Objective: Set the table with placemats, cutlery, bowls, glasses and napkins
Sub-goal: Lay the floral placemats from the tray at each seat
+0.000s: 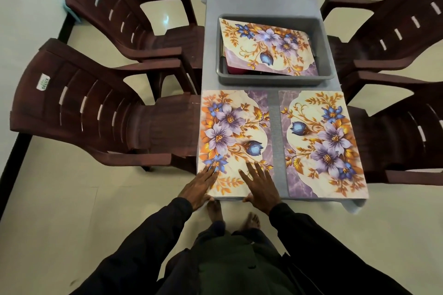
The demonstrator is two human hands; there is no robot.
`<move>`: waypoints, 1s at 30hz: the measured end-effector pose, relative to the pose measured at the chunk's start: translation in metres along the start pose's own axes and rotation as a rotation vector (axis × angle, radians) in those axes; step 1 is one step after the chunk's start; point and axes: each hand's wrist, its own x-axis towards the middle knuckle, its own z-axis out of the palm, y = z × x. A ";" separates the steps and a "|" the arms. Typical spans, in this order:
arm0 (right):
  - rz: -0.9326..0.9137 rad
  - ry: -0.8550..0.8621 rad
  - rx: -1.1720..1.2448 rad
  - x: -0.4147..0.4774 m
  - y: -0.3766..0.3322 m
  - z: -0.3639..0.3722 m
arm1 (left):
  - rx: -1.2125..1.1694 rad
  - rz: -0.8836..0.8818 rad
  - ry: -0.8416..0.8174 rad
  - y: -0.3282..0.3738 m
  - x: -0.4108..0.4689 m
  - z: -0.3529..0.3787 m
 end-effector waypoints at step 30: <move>0.252 0.627 0.545 0.093 0.123 -0.186 | -0.616 -0.306 0.573 0.029 0.167 -0.190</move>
